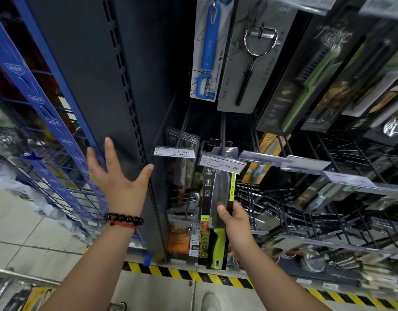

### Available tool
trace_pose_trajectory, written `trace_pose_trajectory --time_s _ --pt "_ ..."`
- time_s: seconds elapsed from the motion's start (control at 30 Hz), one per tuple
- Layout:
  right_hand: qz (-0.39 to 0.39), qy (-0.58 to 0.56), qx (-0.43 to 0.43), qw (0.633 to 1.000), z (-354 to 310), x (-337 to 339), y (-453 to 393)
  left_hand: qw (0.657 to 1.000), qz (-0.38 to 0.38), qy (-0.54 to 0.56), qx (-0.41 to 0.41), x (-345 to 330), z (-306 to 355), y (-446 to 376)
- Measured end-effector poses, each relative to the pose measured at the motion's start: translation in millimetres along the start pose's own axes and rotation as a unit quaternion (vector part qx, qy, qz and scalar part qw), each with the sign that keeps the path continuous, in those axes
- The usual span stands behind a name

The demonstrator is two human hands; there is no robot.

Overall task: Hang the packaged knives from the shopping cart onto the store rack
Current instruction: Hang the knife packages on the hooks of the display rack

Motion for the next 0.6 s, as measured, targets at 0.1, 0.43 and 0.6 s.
trace_pose_trajectory --time_s 0.1,0.43,0.6 --pt "-0.007 0.01 0.003 1.0 1 -2 0 1.0 -0.001 0.005 0.004 -4 -2 -2" --pt "-0.008 -0.003 -0.009 1.0 11 -4 -2 0.999 0.021 -0.023 -0.037 -12 -12 -5" --pt "-0.007 -0.001 -0.014 1.0 12 -5 -6 0.998 0.018 -0.028 -0.045 -13 -14 -5"
Point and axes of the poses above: each hand's wrist, its own y-axis away from the middle knuckle, its own x-axis out of the back of the hand, z = x × y, the point moved 1 cm from there along -y, towards the middle knuckle, and after that the axes turned 9 degrees about -y, right-handed, at the moved point
